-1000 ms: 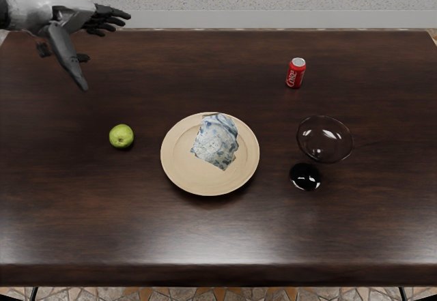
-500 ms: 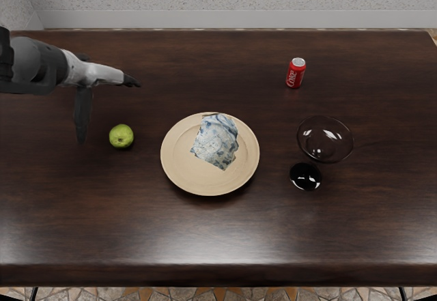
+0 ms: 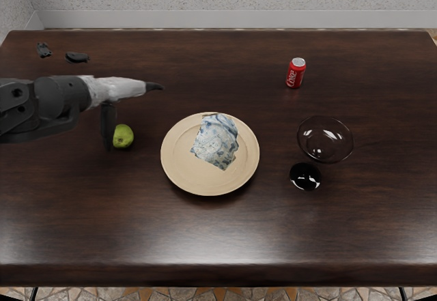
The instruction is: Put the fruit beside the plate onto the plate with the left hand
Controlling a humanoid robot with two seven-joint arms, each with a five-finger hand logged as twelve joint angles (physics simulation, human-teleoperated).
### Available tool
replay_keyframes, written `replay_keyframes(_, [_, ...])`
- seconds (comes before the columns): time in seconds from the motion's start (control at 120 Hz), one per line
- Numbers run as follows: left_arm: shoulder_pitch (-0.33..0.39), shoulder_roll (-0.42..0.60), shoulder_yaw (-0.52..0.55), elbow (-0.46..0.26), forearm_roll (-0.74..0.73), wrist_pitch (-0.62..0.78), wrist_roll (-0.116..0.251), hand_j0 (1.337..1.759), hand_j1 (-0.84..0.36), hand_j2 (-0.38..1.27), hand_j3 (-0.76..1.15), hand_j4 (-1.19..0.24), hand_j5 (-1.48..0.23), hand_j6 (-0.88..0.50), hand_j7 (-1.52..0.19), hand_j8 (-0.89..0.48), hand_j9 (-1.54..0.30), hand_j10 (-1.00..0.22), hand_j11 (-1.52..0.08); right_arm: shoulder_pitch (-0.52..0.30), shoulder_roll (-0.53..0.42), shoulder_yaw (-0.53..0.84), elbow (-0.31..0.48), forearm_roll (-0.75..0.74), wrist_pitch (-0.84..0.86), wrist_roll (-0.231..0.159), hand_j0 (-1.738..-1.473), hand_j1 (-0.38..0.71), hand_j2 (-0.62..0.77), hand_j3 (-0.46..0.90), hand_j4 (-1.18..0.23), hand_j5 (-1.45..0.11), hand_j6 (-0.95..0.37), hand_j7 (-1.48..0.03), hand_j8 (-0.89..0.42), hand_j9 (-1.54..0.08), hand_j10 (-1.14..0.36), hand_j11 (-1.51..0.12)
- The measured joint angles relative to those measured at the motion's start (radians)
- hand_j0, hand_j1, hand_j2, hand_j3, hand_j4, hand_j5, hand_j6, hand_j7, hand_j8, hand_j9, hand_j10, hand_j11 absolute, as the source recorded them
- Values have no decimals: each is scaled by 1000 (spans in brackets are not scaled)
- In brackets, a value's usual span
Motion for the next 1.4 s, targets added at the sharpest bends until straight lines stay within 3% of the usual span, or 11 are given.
replay_keyframes(0.125, [0,-16,48,17,11,11,-45,1658,321,6,0,-28,-32,-29,-32,-29,-32,-27,-32,0,0,0,0,0,0,0,-1658,-349,0,0,0,0,0,0,0,0,0,0])
replay_keyframes(0.375, [-31,-17,141,90,30,3,-71,1658,321,7,0,-28,-33,-30,-33,-29,-32,-28,-32,0,0,0,0,0,0,0,-1658,-349,0,0,0,0,0,0,0,0,0,0])
replay_keyframes(0.583, [-30,-76,155,200,60,10,-191,1658,321,7,0,-29,-33,-30,-33,-30,-33,-28,-33,-1,0,0,0,0,0,0,-1658,-349,0,0,0,0,0,0,0,0,0,0])
replay_keyframes(0.708, [-28,-74,157,227,68,13,-227,1658,320,7,0,-29,-33,-30,-33,-30,-33,-28,-33,-1,0,0,0,0,0,0,-1658,-349,0,0,0,0,0,0,0,0,0,0])
replay_keyframes(1.067, [-12,-99,159,303,72,32,-243,1658,271,15,0,-70,-86,-71,-86,-71,-86,-69,-86,-1,0,0,0,0,0,0,-1658,-349,0,0,0,0,0,0,0,0,0,0])
replay_keyframes(1.175, [19,-114,162,298,89,81,-242,1658,233,21,0,-102,-128,-103,-128,-103,-128,-101,-128,-1,0,0,0,0,0,0,-1658,-349,0,0,0,0,0,0,0,0,0,0])
replay_keyframes(1.4, [13,-84,196,254,115,166,-236,1658,95,45,0,-217,-278,-219,-278,-218,-277,-217,-277,-1,0,0,0,0,0,0,-1658,-349,0,0,0,0,0,0,0,0,0,0])
